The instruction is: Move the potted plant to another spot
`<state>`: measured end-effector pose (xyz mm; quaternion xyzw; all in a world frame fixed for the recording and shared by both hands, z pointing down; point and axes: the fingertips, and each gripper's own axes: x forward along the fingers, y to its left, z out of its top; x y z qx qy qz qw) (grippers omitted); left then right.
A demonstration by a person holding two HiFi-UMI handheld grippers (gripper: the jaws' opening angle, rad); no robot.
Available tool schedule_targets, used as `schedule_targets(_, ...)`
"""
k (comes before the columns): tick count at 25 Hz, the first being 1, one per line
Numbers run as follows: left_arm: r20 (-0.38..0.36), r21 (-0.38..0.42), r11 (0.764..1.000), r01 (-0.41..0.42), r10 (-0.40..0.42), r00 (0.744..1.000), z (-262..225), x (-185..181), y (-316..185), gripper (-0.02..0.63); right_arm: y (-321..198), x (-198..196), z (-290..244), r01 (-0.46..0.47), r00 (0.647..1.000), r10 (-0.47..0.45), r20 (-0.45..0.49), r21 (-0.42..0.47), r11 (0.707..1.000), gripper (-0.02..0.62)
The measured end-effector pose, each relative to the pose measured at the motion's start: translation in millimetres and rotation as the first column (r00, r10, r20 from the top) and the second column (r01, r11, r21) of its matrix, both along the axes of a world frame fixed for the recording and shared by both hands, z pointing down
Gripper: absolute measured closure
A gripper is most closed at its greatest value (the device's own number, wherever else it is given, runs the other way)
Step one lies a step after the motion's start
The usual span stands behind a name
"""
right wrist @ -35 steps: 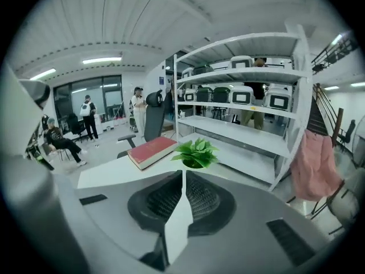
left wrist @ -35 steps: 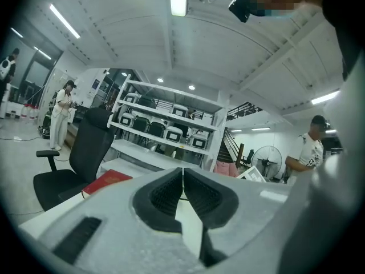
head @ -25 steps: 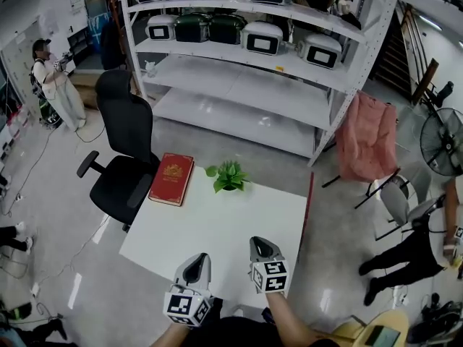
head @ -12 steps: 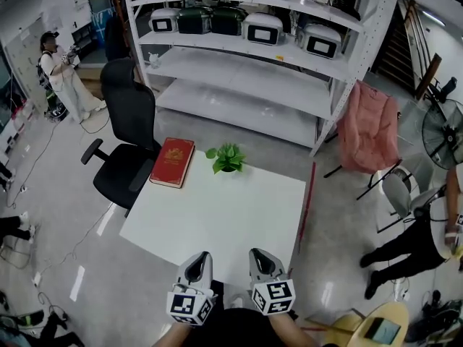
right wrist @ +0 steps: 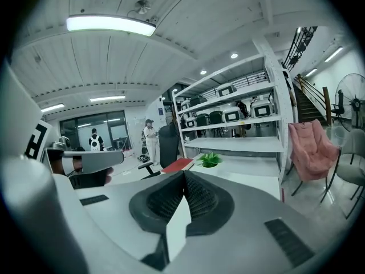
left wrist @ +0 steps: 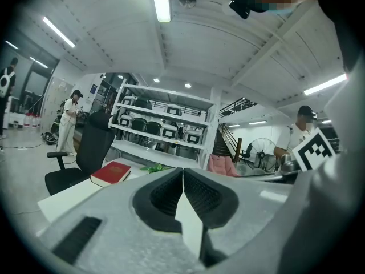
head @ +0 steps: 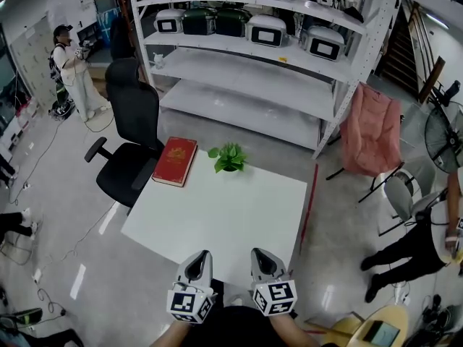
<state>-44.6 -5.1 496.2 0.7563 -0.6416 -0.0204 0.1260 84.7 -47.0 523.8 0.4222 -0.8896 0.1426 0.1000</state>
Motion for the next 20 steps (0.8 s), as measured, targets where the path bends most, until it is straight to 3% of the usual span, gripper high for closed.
schedule_targets(20, -0.029, -0.023, 1.0, 0.019, -0.02, 0.999, -1.7, 0.3, -9.8, 0.583, -6.7, -2.5, -7.6, 0.018, 1.0, -0.018, 0.003, 0.018, 1.0, 0.583)
